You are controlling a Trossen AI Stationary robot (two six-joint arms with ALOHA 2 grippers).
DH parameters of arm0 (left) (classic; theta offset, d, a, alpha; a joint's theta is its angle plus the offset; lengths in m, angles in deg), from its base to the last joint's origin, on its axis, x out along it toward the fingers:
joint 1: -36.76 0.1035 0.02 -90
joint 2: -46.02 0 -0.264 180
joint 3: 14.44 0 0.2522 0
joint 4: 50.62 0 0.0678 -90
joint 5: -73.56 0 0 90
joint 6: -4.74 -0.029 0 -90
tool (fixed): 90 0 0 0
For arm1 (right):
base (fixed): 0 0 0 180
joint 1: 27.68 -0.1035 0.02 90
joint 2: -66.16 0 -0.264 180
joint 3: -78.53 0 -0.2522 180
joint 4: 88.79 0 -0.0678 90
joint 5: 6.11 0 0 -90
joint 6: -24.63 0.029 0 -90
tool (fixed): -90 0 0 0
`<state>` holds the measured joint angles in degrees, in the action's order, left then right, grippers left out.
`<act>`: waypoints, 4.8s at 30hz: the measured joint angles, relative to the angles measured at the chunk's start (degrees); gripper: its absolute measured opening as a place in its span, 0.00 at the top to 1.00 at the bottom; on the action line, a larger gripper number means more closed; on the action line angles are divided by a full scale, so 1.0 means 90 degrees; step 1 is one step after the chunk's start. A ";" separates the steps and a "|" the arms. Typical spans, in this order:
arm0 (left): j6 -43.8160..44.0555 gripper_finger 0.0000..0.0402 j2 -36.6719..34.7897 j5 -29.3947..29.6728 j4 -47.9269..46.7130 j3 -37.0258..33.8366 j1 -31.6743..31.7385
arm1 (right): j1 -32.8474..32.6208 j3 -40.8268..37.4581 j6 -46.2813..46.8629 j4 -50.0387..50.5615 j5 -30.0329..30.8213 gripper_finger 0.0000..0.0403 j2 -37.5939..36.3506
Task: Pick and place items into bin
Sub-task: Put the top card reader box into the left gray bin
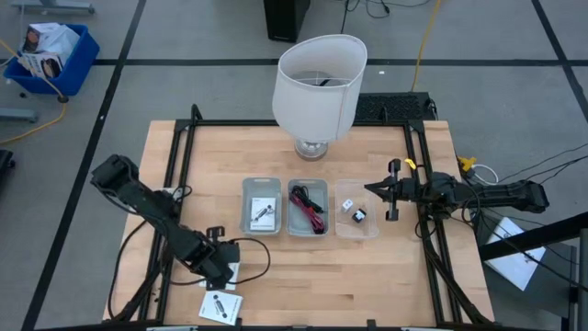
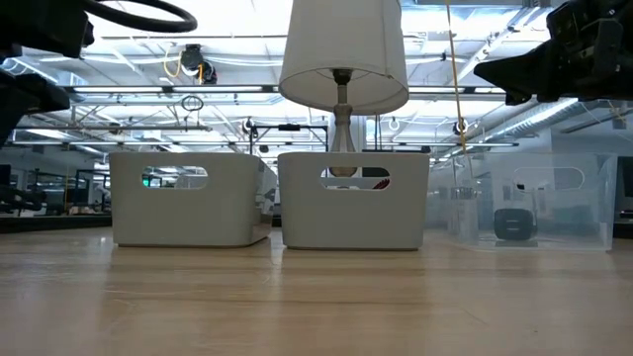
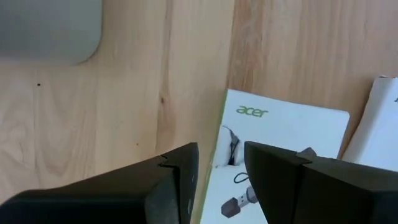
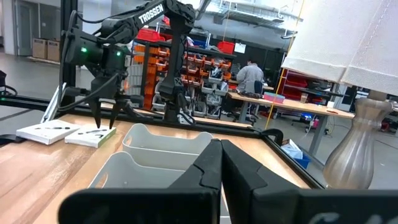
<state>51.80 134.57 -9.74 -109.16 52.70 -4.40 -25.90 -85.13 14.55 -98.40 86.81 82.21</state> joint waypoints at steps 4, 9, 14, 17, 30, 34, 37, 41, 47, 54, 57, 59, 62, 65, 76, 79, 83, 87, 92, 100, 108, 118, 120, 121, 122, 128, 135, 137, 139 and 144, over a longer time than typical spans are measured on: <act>-0.0028 0.66 0.0000 0.0046 0.0066 -0.0042 -0.0001 | 0.0002 -0.0002 0.0000 0.0002 0.0000 1.00 0.0000; -0.0228 0.66 0.0000 -0.0023 0.0714 -0.0480 -0.0001 | 0.0000 -0.0001 0.0000 0.0003 0.0000 1.00 0.0000; -0.0237 0.66 0.0000 -0.0141 0.0610 -0.0644 -0.0001 | 0.0002 -0.0002 0.0000 0.0004 0.0000 1.00 0.0000; -0.0243 0.66 0.0000 -0.0242 0.0540 -0.0641 -0.0001 | 0.0001 -0.0001 0.0000 0.0004 0.0000 1.00 0.0000; -0.0253 0.66 -0.0039 -0.0304 0.2229 -0.1535 -0.0012 | 0.0002 0.0000 0.0000 0.0004 0.0000 1.00 0.0000; -0.0277 0.68 -0.0041 -0.0303 0.2250 -0.1651 -0.0068 | 0.0002 0.0000 0.0000 0.0002 0.0001 1.00 0.0000; -0.0773 0.79 -0.0028 -0.0328 0.2244 -0.1607 -0.0108 | 0.0002 0.0000 0.0000 0.0002 0.0000 1.00 0.0000; -0.1303 0.96 -0.0048 -0.0078 0.2068 -0.1447 -0.0098 | 0.0002 0.0000 0.0000 0.0004 0.0002 1.00 -0.0002; -0.1824 0.98 -0.0017 0.0372 0.0564 -0.0690 0.0144 | 0.0002 0.0000 0.0000 0.0002 0.0002 1.00 -0.0002; -0.2766 0.99 -0.0024 0.1134 -0.1738 0.0867 0.0535 | 0.0001 -0.0001 0.0000 0.0004 0.0002 1.00 -0.0001; -0.3394 0.99 -0.0024 0.2040 -0.2704 0.1611 0.0751 | 0.0000 -0.0001 0.0000 0.0004 0.0002 1.00 -0.0002; -0.3788 0.99 -0.0034 0.2761 -0.3256 0.2074 0.0975 | 0.0001 -0.0002 0.0000 0.0004 0.0002 1.00 -0.0002; -0.4389 0.99 -0.0036 0.3655 -0.3760 0.2644 0.1458 | 0.0002 0.0000 0.0000 0.0004 0.0002 1.00 -0.0002; -0.5429 0.99 -0.0041 0.4043 -0.3822 0.3000 0.2044 | 0.0000 0.0000 0.0079 0.0004 0.0002 1.00 -0.0002; -1.0130 0.99 0.0055 0.3537 -0.2144 0.2953 0.3756 | 0.0000 -0.0002 0.0216 -0.0044 0.0001 1.00 -0.0001; -1.1034 0.98 0.0298 0.3342 -0.1970 0.2948 0.3878 | 0.0002 -0.0002 0.0214 -0.0044 0.0002 1.00 -0.0002; -1.1954 0.99 0.0780 0.3265 -0.2047 0.2948 0.3834 | 0.0000 -0.0002 0.0206 -0.0044 0.0002 1.00 -0.0002; -1.2520 0.98 0.1256 0.3260 -0.2014 0.2948 0.3637 | 0.0002 0.0000 0.0204 -0.0044 0.0002 1.00 -0.0002; -1.2843 0.99 0.1598 0.2977 -0.1787 0.2948 0.3291 | 0.0002 -0.0002 0.0196 -0.0041 0.0002 1.00 -0.0002; -1.2748 0.99 0.1594 0.1540 -0.1219 0.2948 0.2997 | 0.0001 0.0000 0.0192 -0.0041 0.0000 1.00 -0.0002; -1.2765 0.97 0.1728 0.1057 -0.1045 0.2943 0.3021 | 0.0000 0.0000 0.0206 -0.0039 0.0002 1.00 -0.0002; -1.3122 0.98 0.1919 0.0892 -0.0958 0.2936 0.3031 | 0.0000 -0.0002 0.0211 -0.0034 0.0000 1.00 0.0000; -1.3265 0.99 0.1954 0.0866 -0.0934 0.2946 0.3040 | 0.0000 0.0000 0.0211 -0.0021 0.0000 1.00 0.0000; -1.3293 0.98 0.1975 0.0858 -0.0947 0.2946 0.3044 | 0.0001 0.0000 0.0211 -0.0015 0.0000 1.00 0.0000; -1.3338 0.98 0.1992 0.0839 -0.0962 0.2941 0.3059 | 0.0000 -0.0001 0.0211 -0.0002 0.0000 1.00 -0.0002; -1.3441 0.95 0.2064 0.0728 -0.0958 0.2941 0.3164 | 0.0002 -0.0001 0.0210 0.0004 0.0000 1.00 0.0000; -1.3031 0.95 0.2059 0.0741 -0.0962 0.2941 0.3202 | 0.0000 -0.0001 0.0210 0.0004 0.0001 1.00 -0.0002; -1.2885 0.94 0.2059 0.0782 -0.0968 0.2941 0.3202 | 0.0001 0.0000 0.0211 0.0004 0.0000 1.00 -0.0002; -1.2747 0.92 0.2059 0.0850 -0.0971 0.2941 0.3195 | 0.0000 0.0000 0.0211 0.0004 0.0000 1.00 -0.0002; -1.2513 0.78 0.2059 0.0934 -0.1040 0.2941 0.3187 | 0.0000 -0.0002 0.0214 0.0004 0.0000 1.00 -0.0002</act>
<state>-60.82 153.11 -1.33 -118.52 79.17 24.28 -25.90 -85.14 16.47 -98.36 86.81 82.19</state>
